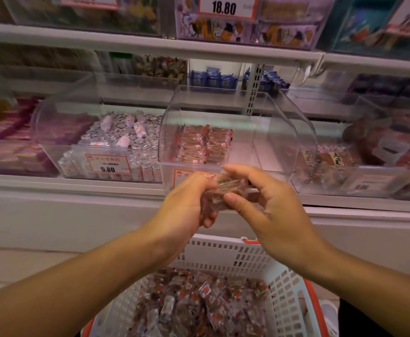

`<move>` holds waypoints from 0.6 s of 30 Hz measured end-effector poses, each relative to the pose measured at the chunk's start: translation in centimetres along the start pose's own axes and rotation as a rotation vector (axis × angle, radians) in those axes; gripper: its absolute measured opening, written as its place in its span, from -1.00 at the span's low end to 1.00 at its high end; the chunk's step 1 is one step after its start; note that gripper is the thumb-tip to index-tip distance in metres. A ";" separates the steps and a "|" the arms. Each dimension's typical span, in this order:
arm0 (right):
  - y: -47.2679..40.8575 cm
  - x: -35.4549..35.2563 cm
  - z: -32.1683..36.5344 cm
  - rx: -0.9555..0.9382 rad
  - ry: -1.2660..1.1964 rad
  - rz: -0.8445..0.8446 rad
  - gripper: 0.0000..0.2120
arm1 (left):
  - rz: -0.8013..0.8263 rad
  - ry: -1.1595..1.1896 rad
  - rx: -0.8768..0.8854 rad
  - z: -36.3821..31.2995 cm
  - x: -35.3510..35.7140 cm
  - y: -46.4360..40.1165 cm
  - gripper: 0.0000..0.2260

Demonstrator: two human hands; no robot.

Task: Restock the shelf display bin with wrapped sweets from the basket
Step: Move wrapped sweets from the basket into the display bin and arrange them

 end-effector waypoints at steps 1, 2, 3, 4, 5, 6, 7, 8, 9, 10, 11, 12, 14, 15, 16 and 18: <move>-0.1 -0.2 0.3 -0.025 0.033 -0.021 -0.60 | -0.006 -0.008 0.010 -0.1 0.1 -0.1 -0.60; -0.2 -0.4 0.8 -0.065 0.067 -0.036 -0.60 | -0.011 -0.021 0.016 -0.2 0.1 -0.2 -0.52; -0.2 -0.7 1.4 -0.111 0.100 -0.047 -0.59 | -0.014 -0.040 0.025 -0.3 0.1 -0.2 -0.46; -0.2 -0.8 1.7 -0.145 0.118 -0.058 -0.55 | -0.013 -0.048 0.030 -0.3 0.2 -0.3 -0.46; -0.2 -0.9 1.9 -0.150 0.113 -0.068 -0.51 | -0.008 -0.050 0.036 -0.4 0.2 -0.3 -0.50; -0.1 -1.0 1.7 -0.131 0.090 -0.074 -0.45 | 0.001 -0.050 0.045 -0.5 0.2 -0.3 -0.53; -0.1 -0.9 1.4 -0.100 0.074 -0.076 -0.41 | 0.010 -0.049 0.060 -0.6 0.2 -0.2 -0.56; -0.1 -0.7 1.1 -0.067 0.079 -0.067 -0.37 | 0.014 -0.040 0.078 -0.7 0.3 -0.1 -0.58; -0.1 -0.3 0.8 -0.039 0.102 -0.040 -0.34 | 0.015 -0.029 0.092 -0.8 0.3 0.0 -0.61; 0.0 0.3 0.5 -0.015 0.114 0.005 -0.32 | 0.017 -0.019 0.105 -0.8 0.3 0.0 -0.65; 0.1 1.0 0.3 0.002 0.097 0.059 -0.30 | 0.015 -0.018 0.115 -0.8 0.4 0.1 -0.68; 0.3 1.7 0.2 0.012 0.061 0.107 -0.30 | 0.007 -0.026 0.116 -0.8 0.4 0.0 -0.68; 0.5 2.7 0.2 0.013 0.007 0.172 -0.32 | -0.022 -0.043 0.093 -0.6 0.3 0.1 -0.62; 0.5 2.9 0.2 0.007 0.007 0.191 -0.32 | -0.042 -0.042 0.072 -0.5 0.2 0.0 -0.57; 0.4 2.8 0.4 -0.003 0.020 0.196 -0.33 | -0.061 -0.032 0.056 -0.5 0.0 0.0 -0.54; -0.4 1.9 1.1 -0.056 0.095 0.151 -0.40 | -0.115 -0.010 0.059 -0.9 -0.3 -0.1 -0.61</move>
Point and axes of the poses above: each hand's wrist, its own y-axis away from the middle knuckle, its own x-axis out of the palm, z = x × y, the point moved 9 cm from there along -y, towards the middle knuckle, and after that the axes turned 10 degrees about -x, right-handed, at the moved point
